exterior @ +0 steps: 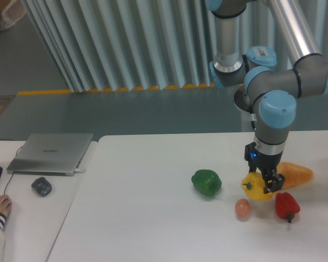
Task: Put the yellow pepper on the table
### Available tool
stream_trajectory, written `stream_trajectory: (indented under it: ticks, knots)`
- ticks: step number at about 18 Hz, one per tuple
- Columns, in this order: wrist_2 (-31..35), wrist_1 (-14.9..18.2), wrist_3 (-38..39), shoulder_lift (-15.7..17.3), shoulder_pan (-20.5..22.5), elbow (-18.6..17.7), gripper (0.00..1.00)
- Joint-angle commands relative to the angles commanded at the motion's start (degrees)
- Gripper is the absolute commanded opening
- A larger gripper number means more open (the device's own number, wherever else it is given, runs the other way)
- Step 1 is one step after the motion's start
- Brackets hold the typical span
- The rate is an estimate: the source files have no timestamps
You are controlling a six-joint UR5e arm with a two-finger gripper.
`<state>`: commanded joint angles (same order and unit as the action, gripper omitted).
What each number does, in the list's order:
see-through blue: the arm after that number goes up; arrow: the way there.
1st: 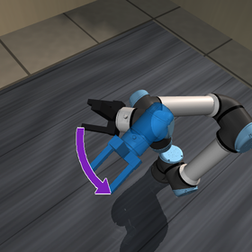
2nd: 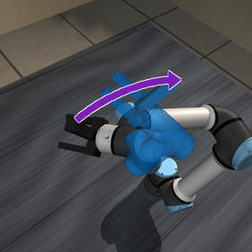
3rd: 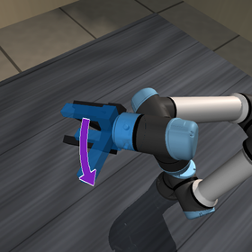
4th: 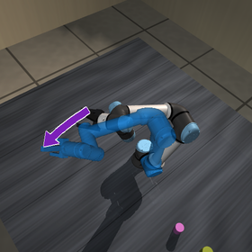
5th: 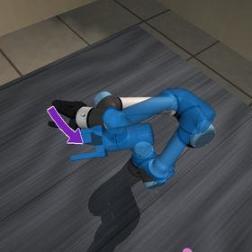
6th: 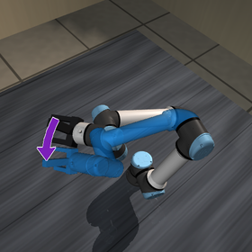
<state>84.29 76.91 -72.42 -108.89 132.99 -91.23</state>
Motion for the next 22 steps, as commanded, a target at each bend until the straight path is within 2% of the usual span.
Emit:
stream_trajectory:
  ticks: [1,2,3,4,13,19,22]
  knots:
    - [0.5,-0.1,0.0,-0.1,-0.3,-0.1,0.48]
    - [1.1,-0.2,-0.1,0.0,-0.3,0.0,0.63]
    - [1.3,-0.4,-0.1,0.0,-0.3,0.0,0.84]
    - [1.3,-0.5,-0.1,0.0,-0.3,0.0,1.0]
    - [1.4,-0.7,0.6,-0.1,-0.4,0.0,1.0]
    - [1.9,-2.9,0.4,-0.2,-0.5,2.6,1.0]
    - [1.8,-4.8,0.4,-0.1,-0.5,2.7,1.0]
